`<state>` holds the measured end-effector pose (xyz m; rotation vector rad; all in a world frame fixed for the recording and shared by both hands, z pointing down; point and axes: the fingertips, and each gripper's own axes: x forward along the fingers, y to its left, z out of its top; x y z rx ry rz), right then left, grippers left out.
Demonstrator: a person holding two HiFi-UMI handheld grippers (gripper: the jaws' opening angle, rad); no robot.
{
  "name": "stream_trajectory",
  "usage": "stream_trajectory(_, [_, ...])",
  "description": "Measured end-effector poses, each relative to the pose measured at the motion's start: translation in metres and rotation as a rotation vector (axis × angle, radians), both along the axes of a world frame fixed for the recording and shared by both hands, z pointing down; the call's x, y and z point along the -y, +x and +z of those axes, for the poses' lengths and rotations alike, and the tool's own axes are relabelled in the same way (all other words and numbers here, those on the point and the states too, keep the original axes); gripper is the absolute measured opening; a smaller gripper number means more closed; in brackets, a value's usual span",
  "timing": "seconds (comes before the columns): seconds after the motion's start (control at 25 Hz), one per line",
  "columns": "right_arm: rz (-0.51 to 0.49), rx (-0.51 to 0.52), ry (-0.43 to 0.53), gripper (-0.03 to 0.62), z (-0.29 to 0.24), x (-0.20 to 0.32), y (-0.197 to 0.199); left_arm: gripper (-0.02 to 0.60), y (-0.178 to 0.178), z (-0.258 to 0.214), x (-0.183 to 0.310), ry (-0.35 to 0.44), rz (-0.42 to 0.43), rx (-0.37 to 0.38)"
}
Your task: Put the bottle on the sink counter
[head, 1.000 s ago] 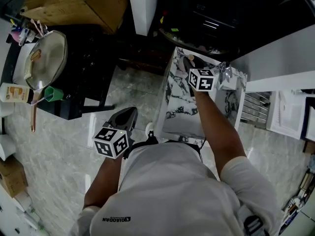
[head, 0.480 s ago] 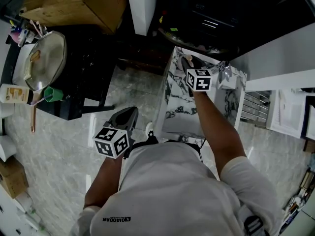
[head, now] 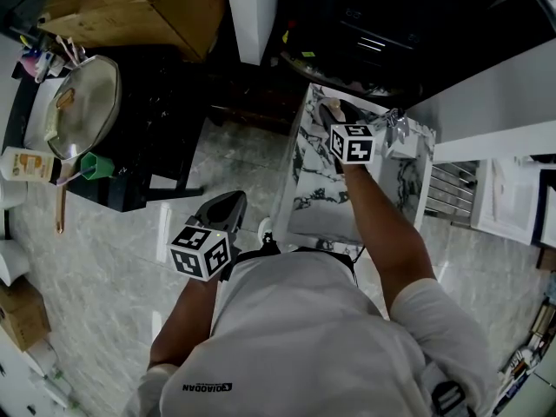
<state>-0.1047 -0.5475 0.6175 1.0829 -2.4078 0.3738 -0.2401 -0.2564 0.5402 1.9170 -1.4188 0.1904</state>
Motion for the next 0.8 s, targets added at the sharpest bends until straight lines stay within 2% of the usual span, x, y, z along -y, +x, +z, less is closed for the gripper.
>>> stream_trajectory(0.52, [0.014, 0.027, 0.012, 0.229, -0.023, -0.027, 0.019, 0.015, 0.010, -0.014, -0.003, 0.042, 0.041, 0.000])
stream_trajectory(0.8, [0.029, 0.134, -0.012, 0.229, -0.052, -0.067, 0.032, 0.015, 0.023, -0.021, -0.008, 0.071, 0.085, -0.002])
